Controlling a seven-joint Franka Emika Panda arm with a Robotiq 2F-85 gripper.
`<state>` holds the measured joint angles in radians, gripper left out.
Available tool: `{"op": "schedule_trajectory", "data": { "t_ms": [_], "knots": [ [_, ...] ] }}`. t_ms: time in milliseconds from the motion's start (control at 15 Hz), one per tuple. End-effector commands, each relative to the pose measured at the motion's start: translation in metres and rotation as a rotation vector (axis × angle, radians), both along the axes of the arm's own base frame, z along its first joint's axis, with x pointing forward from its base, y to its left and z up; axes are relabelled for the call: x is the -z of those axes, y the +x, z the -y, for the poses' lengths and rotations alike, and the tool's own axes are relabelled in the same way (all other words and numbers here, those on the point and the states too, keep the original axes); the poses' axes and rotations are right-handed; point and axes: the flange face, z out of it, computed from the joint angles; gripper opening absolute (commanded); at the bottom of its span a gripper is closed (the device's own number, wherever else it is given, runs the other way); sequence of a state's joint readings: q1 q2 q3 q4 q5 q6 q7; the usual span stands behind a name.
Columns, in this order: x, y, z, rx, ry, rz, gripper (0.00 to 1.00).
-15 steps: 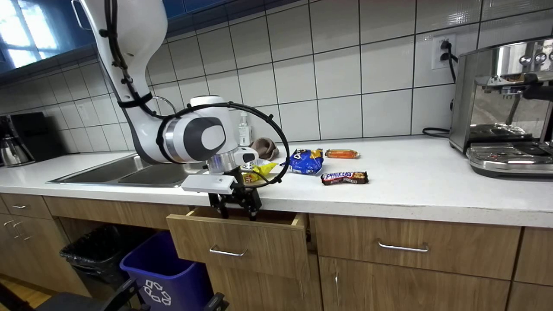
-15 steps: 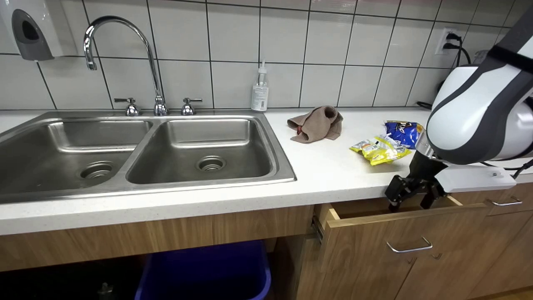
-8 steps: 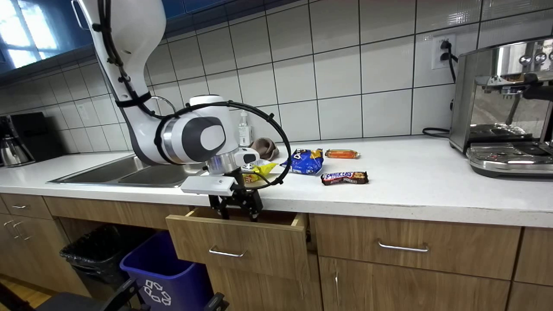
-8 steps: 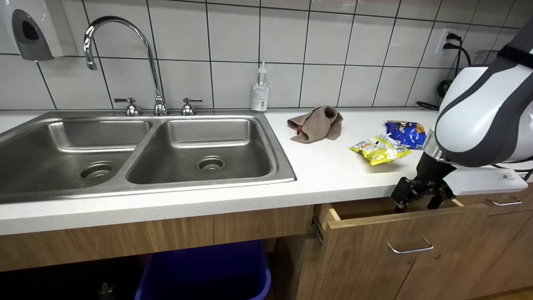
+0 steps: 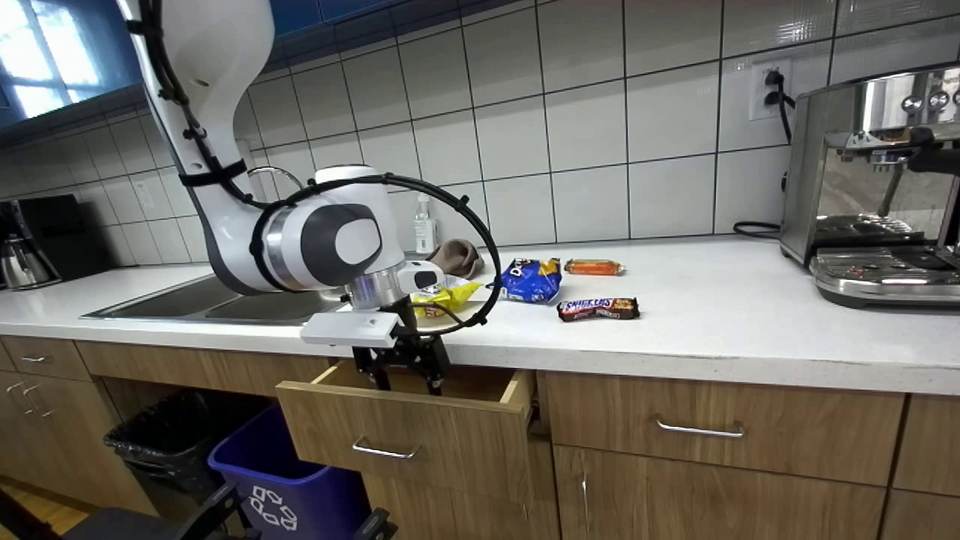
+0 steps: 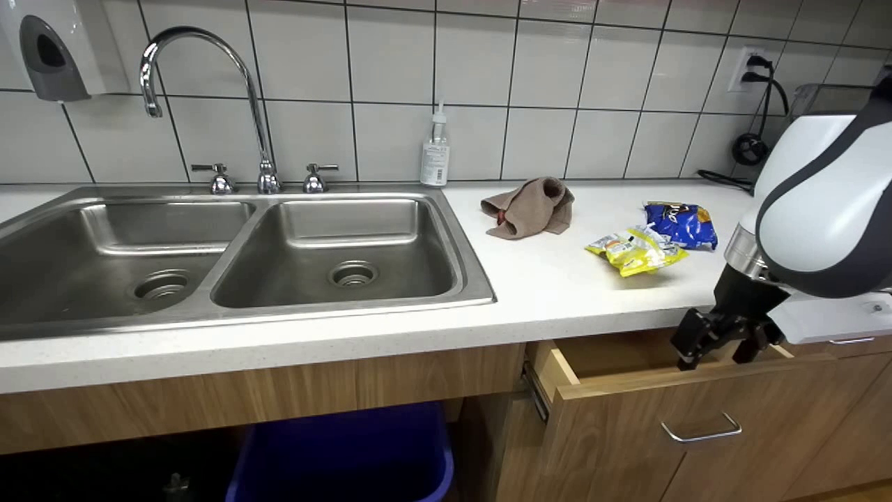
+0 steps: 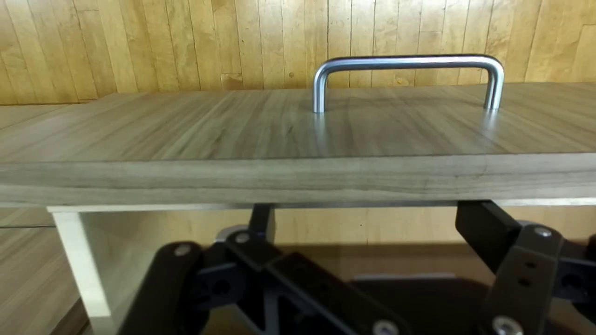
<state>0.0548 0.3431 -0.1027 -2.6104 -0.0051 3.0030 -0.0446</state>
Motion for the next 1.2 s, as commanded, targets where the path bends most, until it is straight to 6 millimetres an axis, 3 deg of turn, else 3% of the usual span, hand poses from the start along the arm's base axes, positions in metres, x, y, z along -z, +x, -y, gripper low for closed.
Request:
{"op": "schedule_trajectory", "data": {
  "t_ms": [0,733,867,1133],
  "knots": [
    [-0.005,-0.033,0.006,0.021,-0.013,-0.027,1.00],
    [-0.006,-0.076,0.007,0.051,-0.031,-0.088,1.00],
    [-0.002,-0.063,0.010,0.055,-0.039,-0.101,1.00],
    [-0.002,-0.063,0.010,0.054,-0.041,-0.119,1.00]
  ]
}}
